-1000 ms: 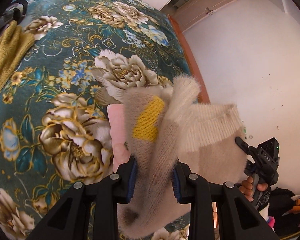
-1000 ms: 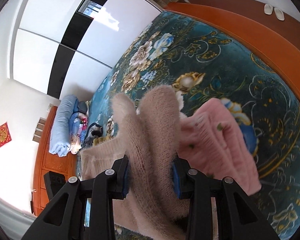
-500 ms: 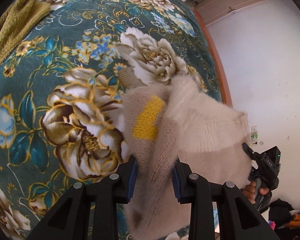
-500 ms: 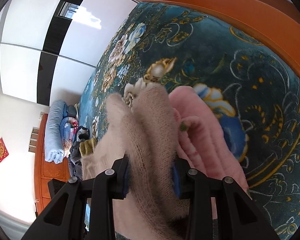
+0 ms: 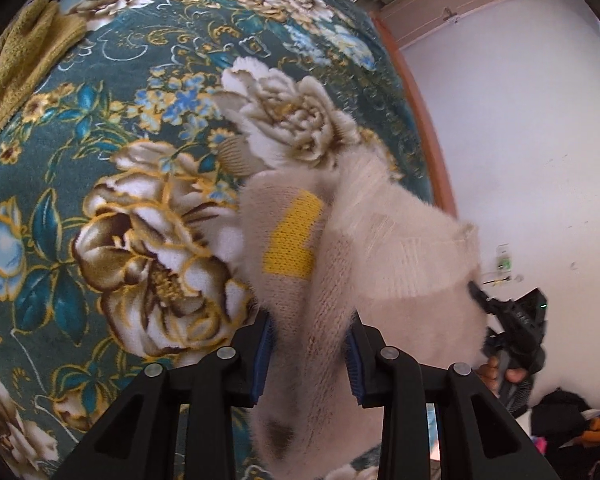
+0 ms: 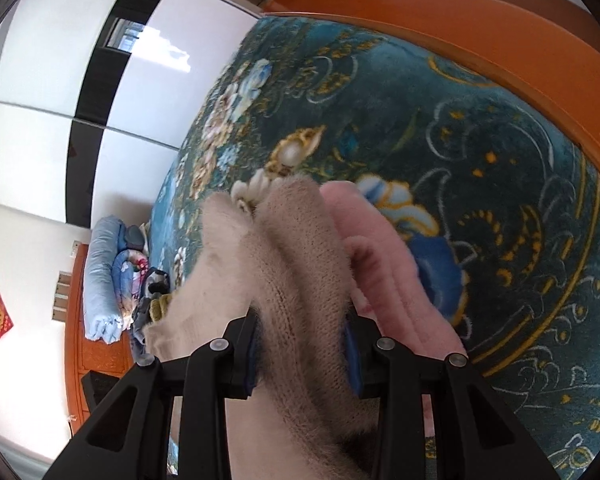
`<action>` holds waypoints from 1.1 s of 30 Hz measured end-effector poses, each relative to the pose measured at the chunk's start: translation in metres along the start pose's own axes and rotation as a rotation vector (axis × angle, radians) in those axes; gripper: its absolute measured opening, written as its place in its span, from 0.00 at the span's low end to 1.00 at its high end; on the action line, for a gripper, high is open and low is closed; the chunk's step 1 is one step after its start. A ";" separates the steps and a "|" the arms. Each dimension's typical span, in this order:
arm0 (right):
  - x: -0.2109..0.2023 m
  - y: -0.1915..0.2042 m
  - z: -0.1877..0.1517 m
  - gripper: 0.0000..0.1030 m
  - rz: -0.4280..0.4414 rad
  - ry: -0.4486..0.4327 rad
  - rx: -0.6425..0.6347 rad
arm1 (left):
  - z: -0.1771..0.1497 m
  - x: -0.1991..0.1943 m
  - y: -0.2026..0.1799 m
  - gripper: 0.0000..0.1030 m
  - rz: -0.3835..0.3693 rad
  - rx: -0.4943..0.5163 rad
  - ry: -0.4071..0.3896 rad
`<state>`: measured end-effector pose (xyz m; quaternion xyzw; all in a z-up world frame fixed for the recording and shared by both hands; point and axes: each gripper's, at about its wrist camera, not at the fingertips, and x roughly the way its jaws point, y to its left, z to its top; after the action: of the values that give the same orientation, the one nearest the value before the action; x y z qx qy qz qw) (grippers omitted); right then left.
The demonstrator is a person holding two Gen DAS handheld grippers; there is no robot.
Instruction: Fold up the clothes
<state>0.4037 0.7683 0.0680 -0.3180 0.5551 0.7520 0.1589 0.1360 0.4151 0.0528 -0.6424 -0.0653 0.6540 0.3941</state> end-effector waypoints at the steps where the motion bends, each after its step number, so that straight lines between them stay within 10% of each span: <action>1: 0.001 -0.001 -0.001 0.35 0.003 -0.001 0.005 | 0.000 0.001 0.003 0.36 -0.006 -0.013 0.001; 22: -0.039 0.070 0.000 0.42 -0.198 -0.105 -0.241 | -0.007 -0.056 -0.014 0.53 0.035 0.156 -0.137; 30: -0.010 0.125 -0.040 0.42 -0.248 0.003 -0.588 | -0.032 -0.045 -0.068 0.53 0.030 0.345 -0.154; 33: 0.001 0.096 -0.034 0.42 -0.287 0.016 -0.518 | -0.037 -0.032 -0.074 0.53 0.039 0.370 -0.127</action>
<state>0.3564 0.7047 0.1324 -0.4289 0.2952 0.8361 0.1728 0.1963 0.4308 0.1157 -0.5177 0.0438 0.7016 0.4877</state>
